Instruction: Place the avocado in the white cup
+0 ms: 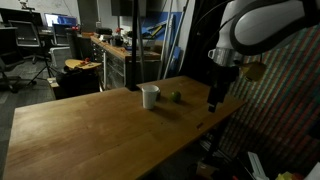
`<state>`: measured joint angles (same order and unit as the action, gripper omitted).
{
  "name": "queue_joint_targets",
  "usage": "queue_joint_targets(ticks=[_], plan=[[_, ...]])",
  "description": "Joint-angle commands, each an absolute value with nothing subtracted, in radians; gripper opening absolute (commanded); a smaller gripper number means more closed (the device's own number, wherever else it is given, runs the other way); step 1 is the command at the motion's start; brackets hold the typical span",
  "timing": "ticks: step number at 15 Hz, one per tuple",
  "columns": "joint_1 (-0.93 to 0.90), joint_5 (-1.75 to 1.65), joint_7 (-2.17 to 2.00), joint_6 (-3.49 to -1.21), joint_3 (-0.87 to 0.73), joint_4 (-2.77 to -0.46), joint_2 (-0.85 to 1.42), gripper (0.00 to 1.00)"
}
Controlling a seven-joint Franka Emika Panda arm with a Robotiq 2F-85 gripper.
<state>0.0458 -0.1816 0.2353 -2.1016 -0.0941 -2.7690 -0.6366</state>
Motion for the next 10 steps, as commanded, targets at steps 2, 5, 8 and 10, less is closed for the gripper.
queue_joint_targets(ticks=[2,5,8,10], plan=[[0.058,-0.124,0.058,-2.069,-0.058,-2.587,-0.488,1.00],[0.059,-0.071,-0.084,-2.053,-0.037,-2.465,-0.384,1.00],[0.061,-0.038,-0.221,-2.016,-0.015,-2.351,-0.257,1.00],[0.061,-0.013,-0.297,-1.989,-0.014,-2.291,-0.180,1.00]])
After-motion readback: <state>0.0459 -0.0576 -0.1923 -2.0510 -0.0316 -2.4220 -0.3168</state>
